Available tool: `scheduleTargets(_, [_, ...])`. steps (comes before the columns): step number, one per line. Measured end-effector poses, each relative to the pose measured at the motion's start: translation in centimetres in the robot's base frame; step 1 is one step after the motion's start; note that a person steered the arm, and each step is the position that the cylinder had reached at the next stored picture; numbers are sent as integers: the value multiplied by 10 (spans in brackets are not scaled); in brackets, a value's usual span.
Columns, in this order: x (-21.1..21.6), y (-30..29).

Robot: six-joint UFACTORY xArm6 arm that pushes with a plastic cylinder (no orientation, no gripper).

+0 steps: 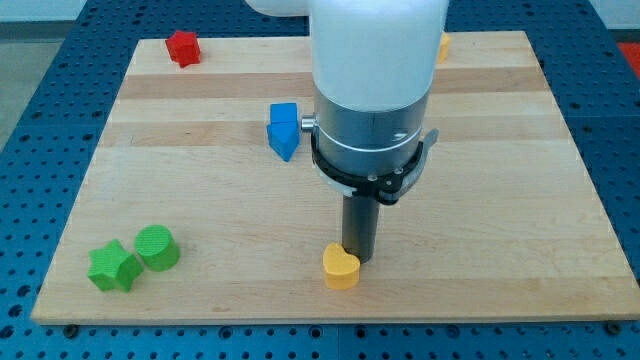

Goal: Place your arm to the left of the blue triangle

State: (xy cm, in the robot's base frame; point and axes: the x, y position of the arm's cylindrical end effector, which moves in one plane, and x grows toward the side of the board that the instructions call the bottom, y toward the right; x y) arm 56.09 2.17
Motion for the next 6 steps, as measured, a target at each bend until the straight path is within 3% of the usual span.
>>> scheduleTargets(1, [-4,0])
scheduleTargets(2, [-44,-4])
scheduleTargets(4, [-81,-125])
scheduleTargets(6, [-88,-151])
